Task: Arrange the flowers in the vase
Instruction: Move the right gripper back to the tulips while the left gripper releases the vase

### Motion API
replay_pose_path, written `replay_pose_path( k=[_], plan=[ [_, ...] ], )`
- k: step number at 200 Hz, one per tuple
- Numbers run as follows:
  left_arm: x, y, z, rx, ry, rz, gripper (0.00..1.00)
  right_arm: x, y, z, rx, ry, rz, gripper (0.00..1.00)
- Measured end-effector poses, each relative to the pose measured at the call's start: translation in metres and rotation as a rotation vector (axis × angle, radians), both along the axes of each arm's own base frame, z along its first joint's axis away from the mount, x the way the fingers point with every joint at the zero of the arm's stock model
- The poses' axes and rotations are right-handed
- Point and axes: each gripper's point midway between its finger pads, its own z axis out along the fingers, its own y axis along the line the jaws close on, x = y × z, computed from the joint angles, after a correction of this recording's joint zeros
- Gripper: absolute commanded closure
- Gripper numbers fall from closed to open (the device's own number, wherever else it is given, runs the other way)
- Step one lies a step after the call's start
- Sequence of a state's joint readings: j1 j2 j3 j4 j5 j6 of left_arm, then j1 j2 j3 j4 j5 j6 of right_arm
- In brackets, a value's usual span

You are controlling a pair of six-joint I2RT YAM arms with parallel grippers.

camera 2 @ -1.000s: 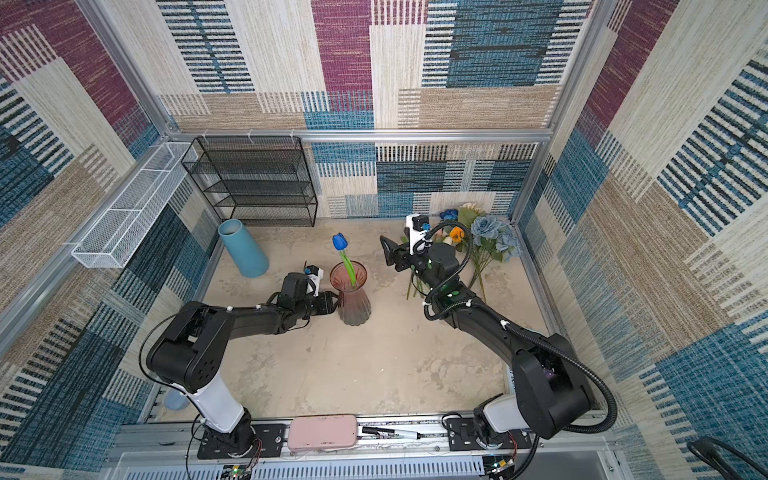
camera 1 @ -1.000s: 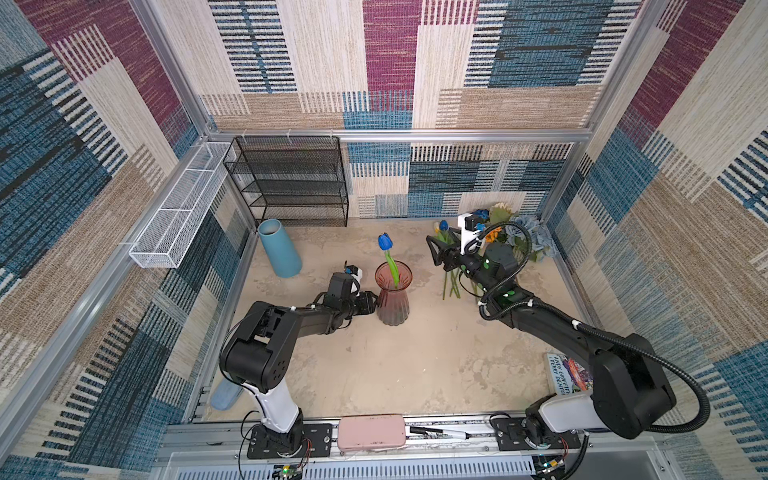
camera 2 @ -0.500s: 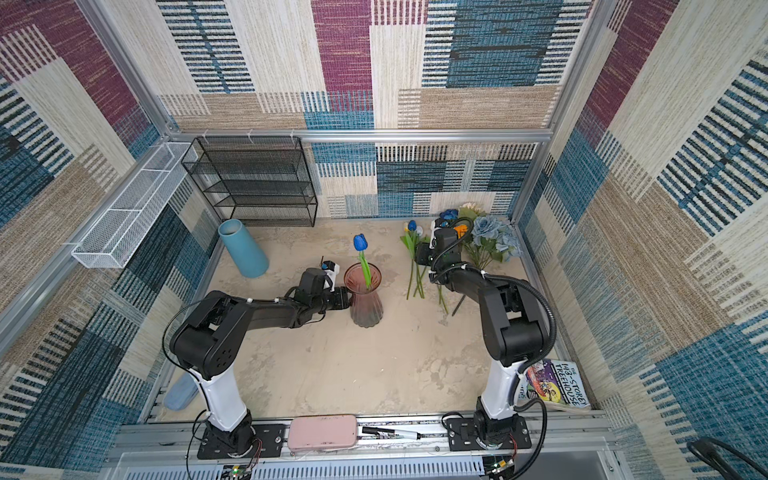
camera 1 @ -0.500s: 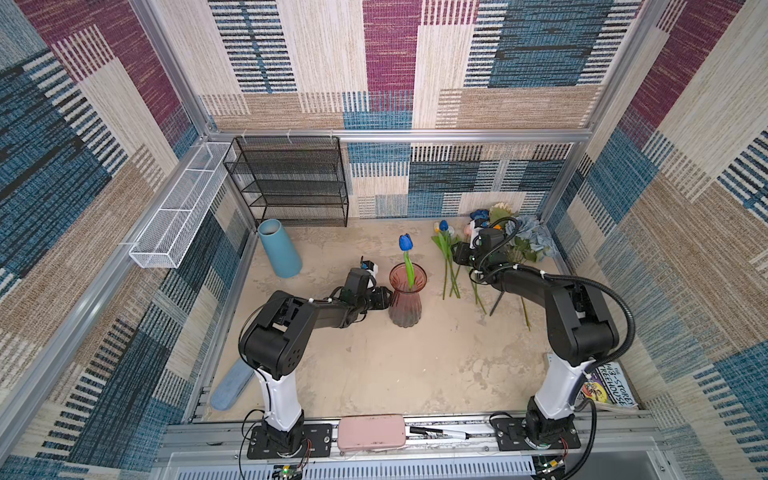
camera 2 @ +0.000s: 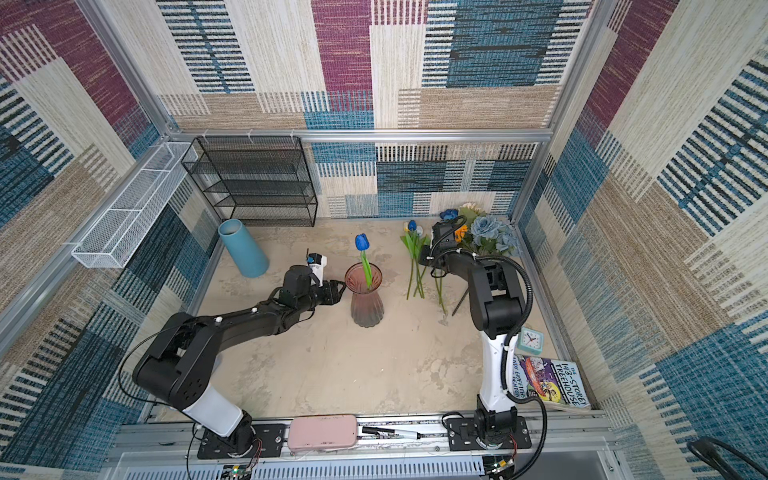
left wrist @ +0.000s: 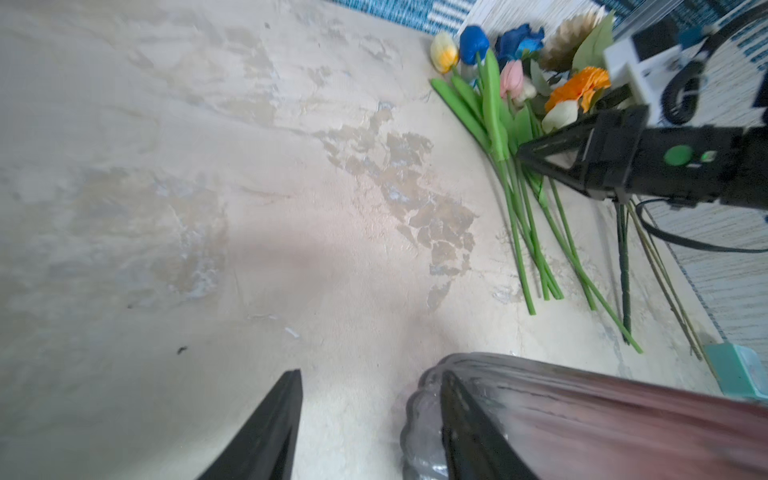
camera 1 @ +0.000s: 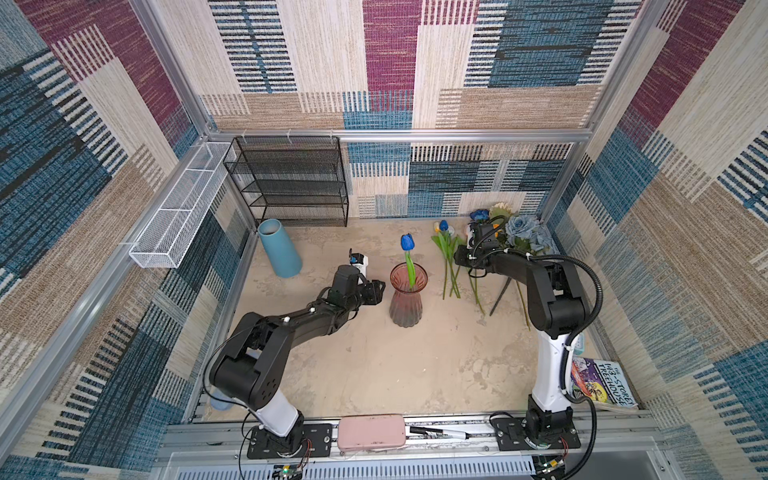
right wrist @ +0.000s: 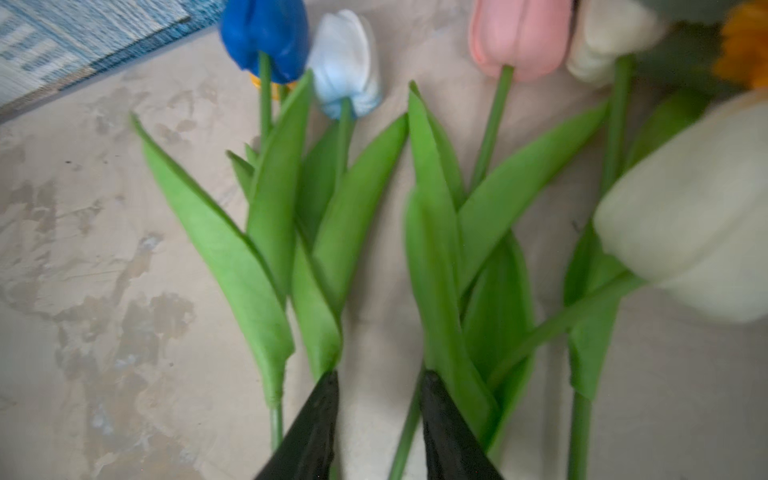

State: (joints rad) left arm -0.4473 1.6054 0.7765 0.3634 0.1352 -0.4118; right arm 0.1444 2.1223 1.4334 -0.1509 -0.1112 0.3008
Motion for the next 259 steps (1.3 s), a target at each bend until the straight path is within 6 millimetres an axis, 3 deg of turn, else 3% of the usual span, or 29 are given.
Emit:
replay_pose_path(
  k=[46,79,98,119,166,205,228,259],
  plan=[
    [-0.038,0.019,0.051,-0.004,-0.167,-0.03,0.38,-0.008,-0.008,-0.011,-0.036,0.022,0.006,0.62],
    [-0.051,0.024,0.077,-0.003,-0.277,-0.051,0.38,-0.029,-0.01,0.006,-0.028,0.013,0.013,0.62],
    [-0.054,0.024,0.081,0.007,-0.307,-0.069,0.38,-0.042,-0.01,0.021,-0.015,-0.008,0.012,0.62],
    [-0.058,0.02,0.083,0.012,-0.333,-0.109,0.36,-0.058,-0.012,0.025,-0.007,-0.004,0.003,0.61],
    [-0.078,0.003,0.081,0.006,-0.385,-0.264,0.29,-0.069,-0.018,-0.005,-0.025,0.074,-0.023,0.64],
    [-0.088,-0.001,0.075,-0.006,-0.409,-0.316,0.27,-0.062,-0.023,-0.015,-0.051,0.076,-0.051,0.69],
    [-0.088,-0.004,0.078,-0.019,-0.428,-0.328,0.27,-0.057,-0.025,-0.017,-0.059,0.063,-0.061,0.8],
    [-0.086,-0.005,0.08,-0.021,-0.435,-0.33,0.27,-0.057,-0.024,-0.013,-0.054,0.055,-0.058,0.73]
  ],
)
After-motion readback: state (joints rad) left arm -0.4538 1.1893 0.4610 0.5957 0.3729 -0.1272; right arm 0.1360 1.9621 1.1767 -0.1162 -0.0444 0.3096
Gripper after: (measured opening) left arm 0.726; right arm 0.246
